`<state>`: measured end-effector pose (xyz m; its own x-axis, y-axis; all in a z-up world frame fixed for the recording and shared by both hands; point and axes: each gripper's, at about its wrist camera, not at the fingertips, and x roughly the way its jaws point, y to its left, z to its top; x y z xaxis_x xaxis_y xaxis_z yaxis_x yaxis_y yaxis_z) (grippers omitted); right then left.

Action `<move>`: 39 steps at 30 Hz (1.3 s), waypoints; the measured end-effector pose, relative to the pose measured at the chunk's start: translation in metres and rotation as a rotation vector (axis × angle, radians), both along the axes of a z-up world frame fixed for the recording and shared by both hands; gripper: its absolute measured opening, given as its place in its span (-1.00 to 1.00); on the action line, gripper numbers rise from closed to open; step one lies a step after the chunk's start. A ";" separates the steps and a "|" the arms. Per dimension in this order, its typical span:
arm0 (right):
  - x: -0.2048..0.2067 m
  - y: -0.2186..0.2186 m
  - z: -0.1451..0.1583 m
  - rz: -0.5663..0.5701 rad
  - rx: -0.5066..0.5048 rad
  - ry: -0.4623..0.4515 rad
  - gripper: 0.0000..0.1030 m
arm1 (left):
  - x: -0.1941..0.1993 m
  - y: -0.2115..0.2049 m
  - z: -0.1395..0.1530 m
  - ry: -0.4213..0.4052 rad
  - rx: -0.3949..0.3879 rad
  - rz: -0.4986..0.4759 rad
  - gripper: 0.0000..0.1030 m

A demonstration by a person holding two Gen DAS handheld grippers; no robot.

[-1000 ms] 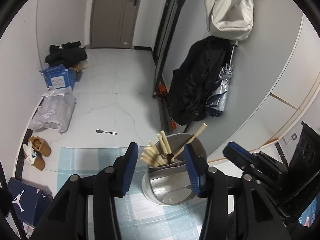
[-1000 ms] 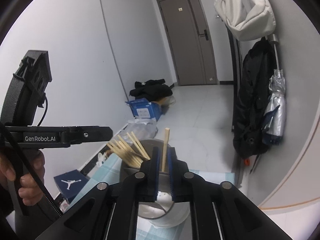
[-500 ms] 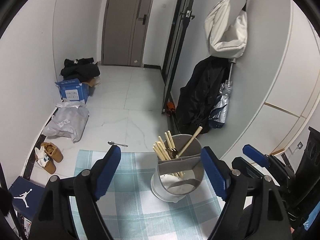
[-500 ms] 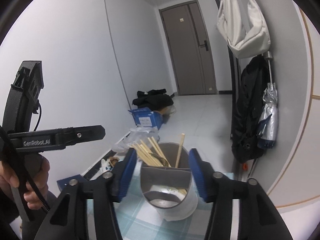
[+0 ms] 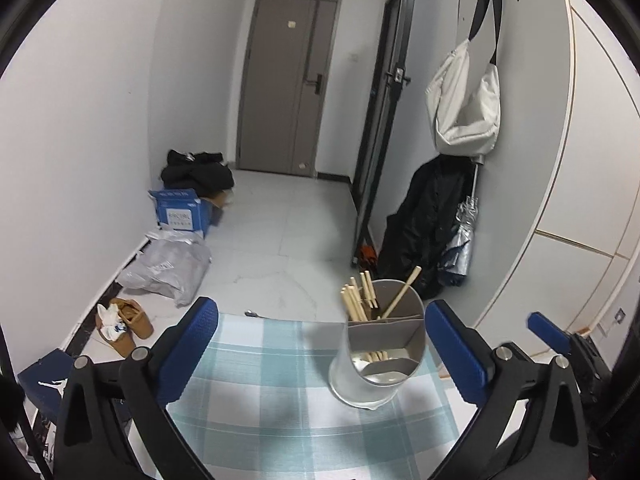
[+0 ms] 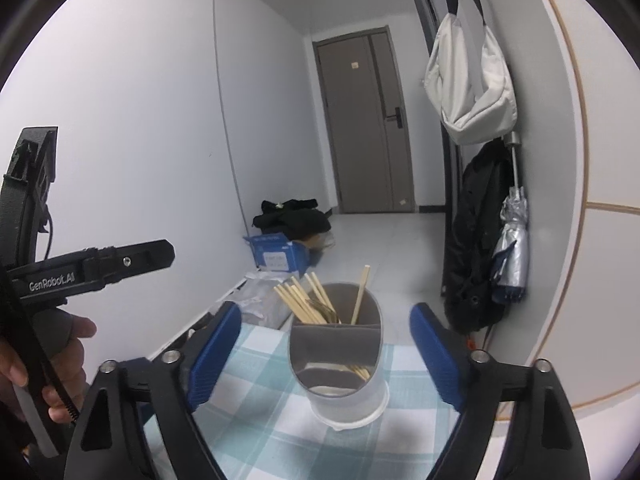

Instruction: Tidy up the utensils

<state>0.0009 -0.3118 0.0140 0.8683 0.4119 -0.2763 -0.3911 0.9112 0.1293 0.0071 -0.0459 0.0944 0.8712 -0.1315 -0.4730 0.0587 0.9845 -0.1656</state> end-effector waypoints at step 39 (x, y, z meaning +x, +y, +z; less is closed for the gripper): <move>-0.046 0.019 -0.085 -0.095 -0.104 -0.026 1.00 | -0.028 0.012 -0.069 0.013 -0.018 0.013 0.97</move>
<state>-0.0448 -0.2928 -0.0713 0.9095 0.2978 -0.2899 -0.3045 0.9522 0.0230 -0.0205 -0.0342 0.0251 0.8665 -0.1291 -0.4823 0.0439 0.9819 -0.1841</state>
